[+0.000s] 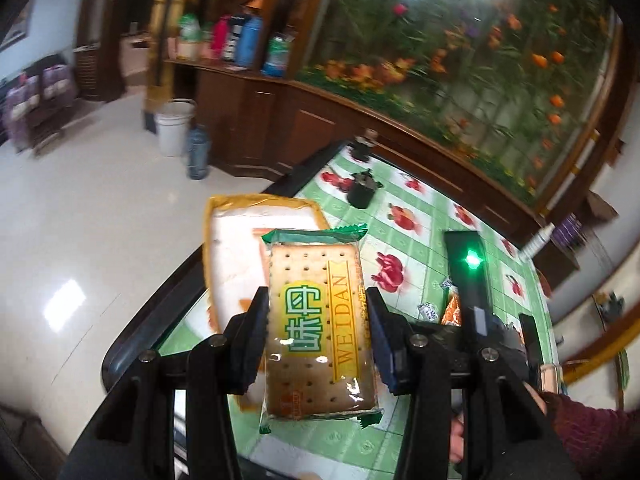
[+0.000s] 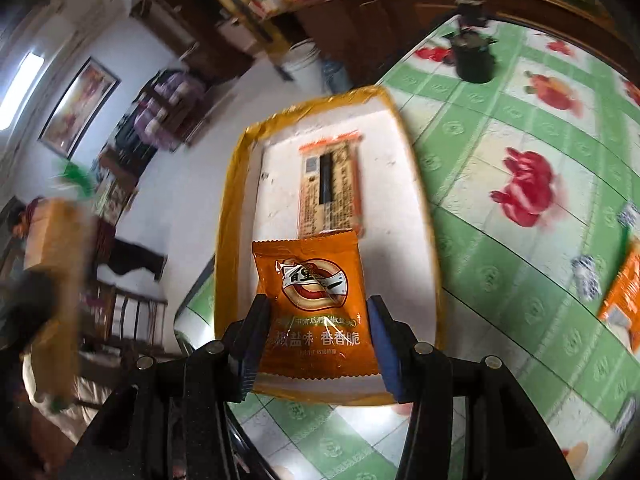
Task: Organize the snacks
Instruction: 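Carry the orange chip bag into the yellow tray with the right gripper, then lower the WEIDAN cracker pack into the tray with the left gripper, then move the right gripper to the table and grasp the orange snack bag, then grasp the black-and-white striped candy with the left gripper while the right gripper holds the orange bag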
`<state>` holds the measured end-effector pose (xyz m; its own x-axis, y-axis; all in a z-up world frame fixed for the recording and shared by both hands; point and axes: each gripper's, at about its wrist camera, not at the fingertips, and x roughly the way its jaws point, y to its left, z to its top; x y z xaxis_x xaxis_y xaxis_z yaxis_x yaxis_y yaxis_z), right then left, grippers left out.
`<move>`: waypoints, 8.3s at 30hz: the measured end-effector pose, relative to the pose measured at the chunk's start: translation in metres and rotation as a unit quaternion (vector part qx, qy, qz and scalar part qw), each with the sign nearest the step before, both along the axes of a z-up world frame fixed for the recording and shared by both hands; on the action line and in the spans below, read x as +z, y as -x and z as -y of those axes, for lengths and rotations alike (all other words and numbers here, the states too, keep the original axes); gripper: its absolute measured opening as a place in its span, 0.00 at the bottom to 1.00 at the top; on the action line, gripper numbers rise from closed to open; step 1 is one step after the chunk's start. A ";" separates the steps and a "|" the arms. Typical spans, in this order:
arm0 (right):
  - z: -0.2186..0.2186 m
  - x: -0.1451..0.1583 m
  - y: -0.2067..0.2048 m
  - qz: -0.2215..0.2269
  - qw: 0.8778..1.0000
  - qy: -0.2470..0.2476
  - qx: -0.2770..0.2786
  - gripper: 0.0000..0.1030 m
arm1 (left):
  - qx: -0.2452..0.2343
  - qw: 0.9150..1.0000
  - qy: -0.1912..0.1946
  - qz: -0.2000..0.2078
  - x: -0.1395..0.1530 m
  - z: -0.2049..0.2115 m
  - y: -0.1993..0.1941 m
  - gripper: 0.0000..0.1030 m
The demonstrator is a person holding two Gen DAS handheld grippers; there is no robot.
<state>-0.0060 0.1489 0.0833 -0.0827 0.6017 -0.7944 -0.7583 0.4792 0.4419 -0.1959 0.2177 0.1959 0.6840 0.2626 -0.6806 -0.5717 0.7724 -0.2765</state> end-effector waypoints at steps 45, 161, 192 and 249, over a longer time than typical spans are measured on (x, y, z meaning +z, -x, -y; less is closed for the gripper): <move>0.061 -0.057 0.034 0.020 0.993 0.107 0.045 0.44 | 0.009 0.997 0.021 -0.072 -0.063 0.009 -0.021 0.44; 0.280 -0.011 -0.135 -0.026 0.965 0.070 -0.250 0.65 | -0.143 0.980 -0.018 -0.135 -0.088 0.153 -0.096 0.67; 0.169 -0.043 -0.144 -0.037 0.990 0.100 -0.097 0.65 | -0.145 0.979 0.027 -0.143 -0.104 0.131 -0.117 0.67; 0.273 -0.061 -0.058 -0.001 0.974 0.134 -0.184 0.49 | -0.160 0.961 0.041 -0.222 -0.173 0.130 -0.258 0.18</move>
